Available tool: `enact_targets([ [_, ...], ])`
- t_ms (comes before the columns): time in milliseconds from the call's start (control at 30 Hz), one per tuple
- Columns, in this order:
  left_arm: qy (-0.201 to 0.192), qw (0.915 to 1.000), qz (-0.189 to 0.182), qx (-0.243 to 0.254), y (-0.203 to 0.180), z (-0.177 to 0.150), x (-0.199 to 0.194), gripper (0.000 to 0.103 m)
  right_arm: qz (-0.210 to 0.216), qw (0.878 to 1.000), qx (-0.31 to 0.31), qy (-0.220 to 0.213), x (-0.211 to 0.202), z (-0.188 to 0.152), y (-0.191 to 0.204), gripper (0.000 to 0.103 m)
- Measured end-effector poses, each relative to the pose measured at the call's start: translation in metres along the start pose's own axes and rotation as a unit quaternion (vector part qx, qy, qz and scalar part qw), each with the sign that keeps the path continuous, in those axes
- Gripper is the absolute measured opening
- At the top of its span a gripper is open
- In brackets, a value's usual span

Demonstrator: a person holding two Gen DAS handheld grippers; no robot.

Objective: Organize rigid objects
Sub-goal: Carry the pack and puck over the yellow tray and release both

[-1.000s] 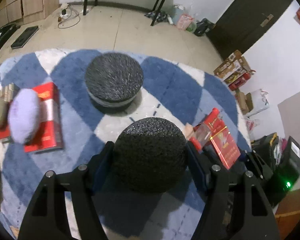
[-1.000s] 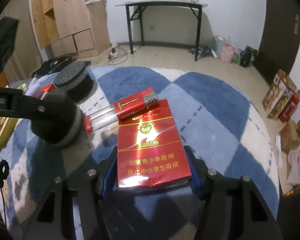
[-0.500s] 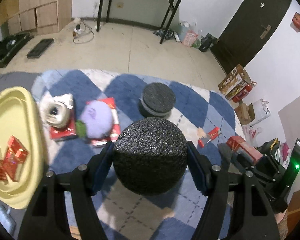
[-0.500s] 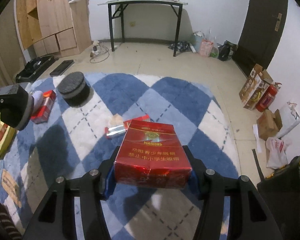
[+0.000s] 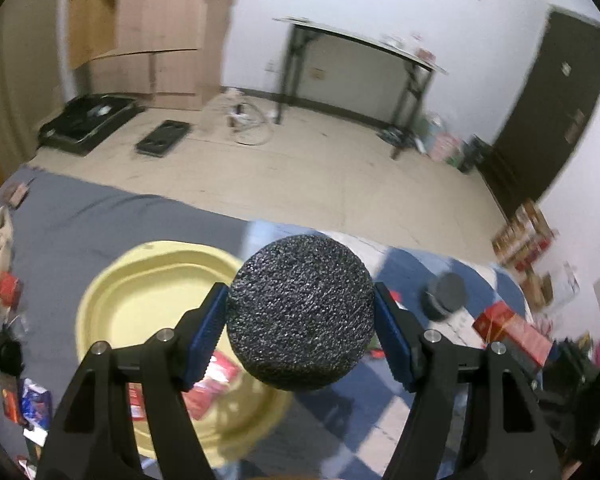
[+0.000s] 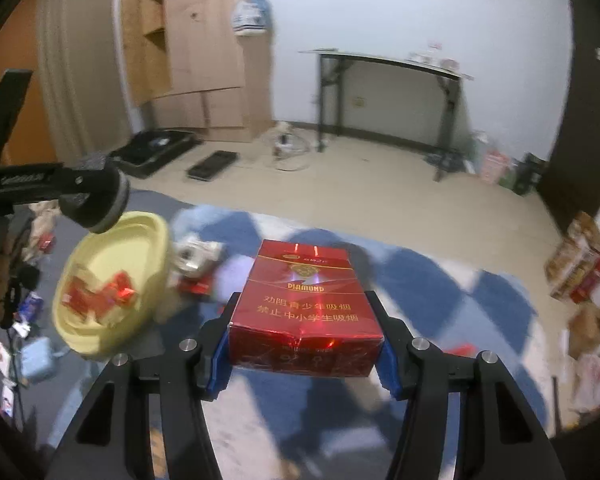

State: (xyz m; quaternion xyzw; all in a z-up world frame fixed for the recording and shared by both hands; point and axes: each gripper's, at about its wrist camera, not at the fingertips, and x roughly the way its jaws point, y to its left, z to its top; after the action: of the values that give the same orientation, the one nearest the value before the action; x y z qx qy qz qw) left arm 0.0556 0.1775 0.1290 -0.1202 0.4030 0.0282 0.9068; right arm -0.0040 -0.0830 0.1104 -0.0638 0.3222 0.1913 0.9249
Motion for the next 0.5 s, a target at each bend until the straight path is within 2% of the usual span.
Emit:
enact_targets([
  [233, 0.007, 0.9978, 0.041, -0.052, 0.084, -0.008, 0.016, 0.072, 0.048, 0.998, -0.047, 0.007, 0.033, 0.016, 0.074, 0.057],
  [433, 0.054, 0.9914, 0.083, -0.086, 0.140, -0.024, 0.052, 0.072, 0.096, 0.992, -0.081, 0.022, 0.073, 0.020, 0.120, 0.057],
  [500, 0.072, 0.9897, 0.082, -0.092, 0.151, -0.032, 0.067, 0.072, 0.114, 0.989, -0.087, 0.031, 0.094, 0.022, 0.129, 0.057],
])
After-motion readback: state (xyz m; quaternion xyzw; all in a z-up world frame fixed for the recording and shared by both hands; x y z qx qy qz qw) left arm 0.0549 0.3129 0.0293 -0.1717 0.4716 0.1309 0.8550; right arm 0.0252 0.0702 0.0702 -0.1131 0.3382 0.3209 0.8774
